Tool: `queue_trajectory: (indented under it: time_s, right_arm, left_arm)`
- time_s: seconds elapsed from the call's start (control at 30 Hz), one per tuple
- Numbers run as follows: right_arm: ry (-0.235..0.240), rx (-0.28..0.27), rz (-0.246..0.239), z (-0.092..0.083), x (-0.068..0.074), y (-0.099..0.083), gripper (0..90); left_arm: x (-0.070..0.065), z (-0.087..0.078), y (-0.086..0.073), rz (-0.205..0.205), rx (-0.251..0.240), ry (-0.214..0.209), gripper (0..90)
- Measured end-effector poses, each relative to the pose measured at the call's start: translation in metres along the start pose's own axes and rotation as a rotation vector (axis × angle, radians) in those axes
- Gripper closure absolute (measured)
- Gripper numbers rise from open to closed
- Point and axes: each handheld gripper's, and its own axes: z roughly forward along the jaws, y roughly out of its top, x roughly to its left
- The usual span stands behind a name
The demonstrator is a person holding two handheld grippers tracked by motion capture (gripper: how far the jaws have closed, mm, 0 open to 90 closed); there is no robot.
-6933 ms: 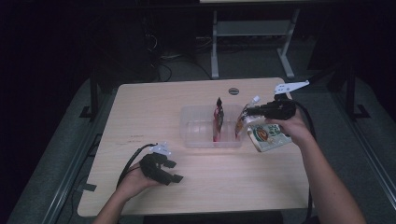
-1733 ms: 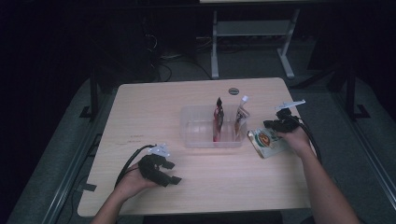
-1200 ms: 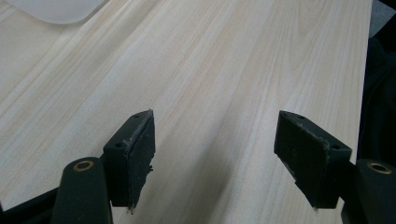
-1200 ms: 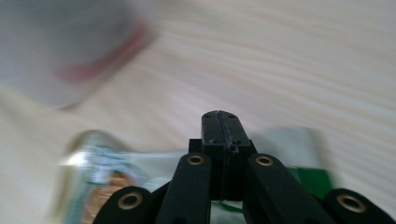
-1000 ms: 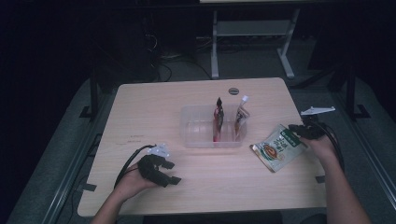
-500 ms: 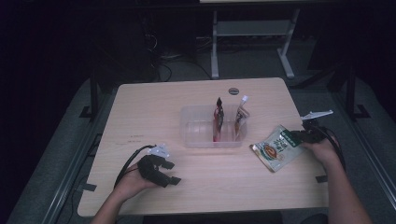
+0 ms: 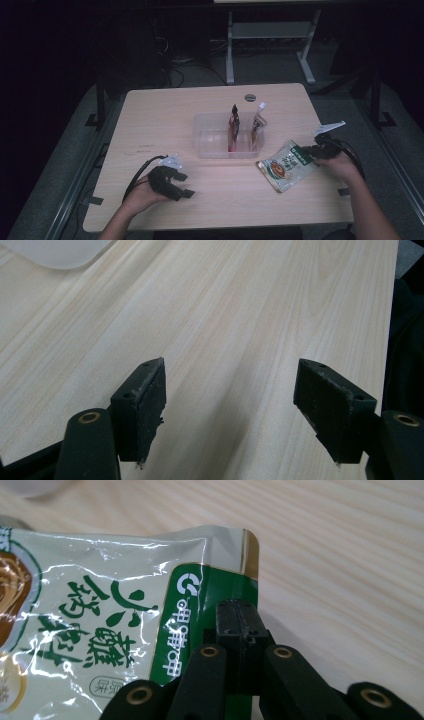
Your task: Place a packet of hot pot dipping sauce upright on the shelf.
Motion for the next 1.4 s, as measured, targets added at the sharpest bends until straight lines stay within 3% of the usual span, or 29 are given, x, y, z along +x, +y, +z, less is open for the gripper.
queue_trajectory:
  time_s: [0.43, 0.97, 1.17, 1.27, 1.4]
  right_arm:
    - [0.134, 0.032, -0.122, 0.005, 0.038, 0.005, 89.8]
    - [0.285, 0.026, -0.290, 0.025, 0.094, 0.023, 89.9]
    - [0.328, 0.036, -0.312, 0.032, 0.112, 0.027, 89.9]
    - [0.315, 0.025, -0.340, 0.031, 0.115, 0.029, 89.8]
    - [0.312, -0.032, -0.307, 0.020, 0.115, 0.032, 86.1]
  left_arm:
    - [0.000, 0.002, 0.001, 0.001, 0.009, -0.005, 28.8]
    - [-0.002, 0.004, 0.003, 0.008, 0.011, -0.008, 28.8]
    - [-0.005, 0.008, 0.006, 0.021, 0.012, -0.007, 28.8]
    - [-0.008, 0.010, 0.011, 0.034, 0.001, -0.002, 28.9]
    - [-0.014, 0.017, 0.018, 0.041, -0.017, -0.021, 28.8]
